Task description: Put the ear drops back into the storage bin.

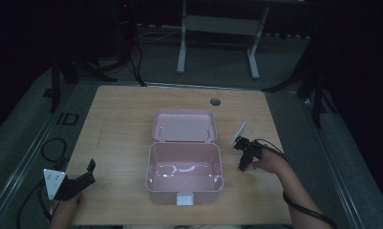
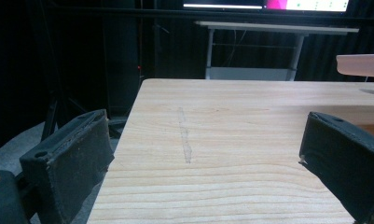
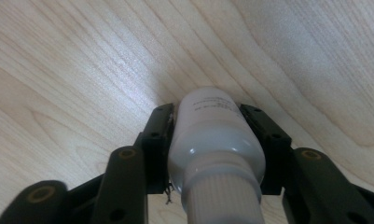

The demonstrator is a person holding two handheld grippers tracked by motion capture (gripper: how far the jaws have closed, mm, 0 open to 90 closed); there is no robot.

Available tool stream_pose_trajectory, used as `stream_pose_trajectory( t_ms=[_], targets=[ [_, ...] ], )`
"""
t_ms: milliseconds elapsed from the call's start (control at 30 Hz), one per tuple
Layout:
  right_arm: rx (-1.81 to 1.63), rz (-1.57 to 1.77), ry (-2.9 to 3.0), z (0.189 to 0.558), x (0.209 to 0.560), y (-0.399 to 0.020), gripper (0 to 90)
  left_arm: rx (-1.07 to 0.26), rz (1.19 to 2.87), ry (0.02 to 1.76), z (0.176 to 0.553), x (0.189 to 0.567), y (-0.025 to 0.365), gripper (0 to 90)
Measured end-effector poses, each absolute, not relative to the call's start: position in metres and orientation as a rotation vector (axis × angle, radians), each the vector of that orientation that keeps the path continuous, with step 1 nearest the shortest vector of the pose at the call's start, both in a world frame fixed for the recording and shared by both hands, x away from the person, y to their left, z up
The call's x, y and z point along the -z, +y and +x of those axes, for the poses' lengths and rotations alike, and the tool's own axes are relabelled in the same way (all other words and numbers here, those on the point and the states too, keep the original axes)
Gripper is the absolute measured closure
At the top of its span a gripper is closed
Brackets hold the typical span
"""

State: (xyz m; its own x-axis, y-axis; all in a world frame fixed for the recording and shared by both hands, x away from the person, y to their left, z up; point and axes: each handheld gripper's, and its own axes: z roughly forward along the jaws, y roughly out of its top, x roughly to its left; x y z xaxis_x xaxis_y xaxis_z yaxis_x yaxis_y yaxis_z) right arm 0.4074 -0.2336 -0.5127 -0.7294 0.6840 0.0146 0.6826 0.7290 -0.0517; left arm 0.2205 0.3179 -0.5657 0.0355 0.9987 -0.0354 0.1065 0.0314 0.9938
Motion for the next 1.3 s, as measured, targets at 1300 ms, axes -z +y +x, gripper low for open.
stream_pose_trajectory(
  t_ms=[1300],
  targets=[
    [-0.145,0.026,-3.121,0.334,0.480,-0.218,59.2,-1.108,1.282,1.276,0.221,0.566,0.318,2.3]
  ],
)
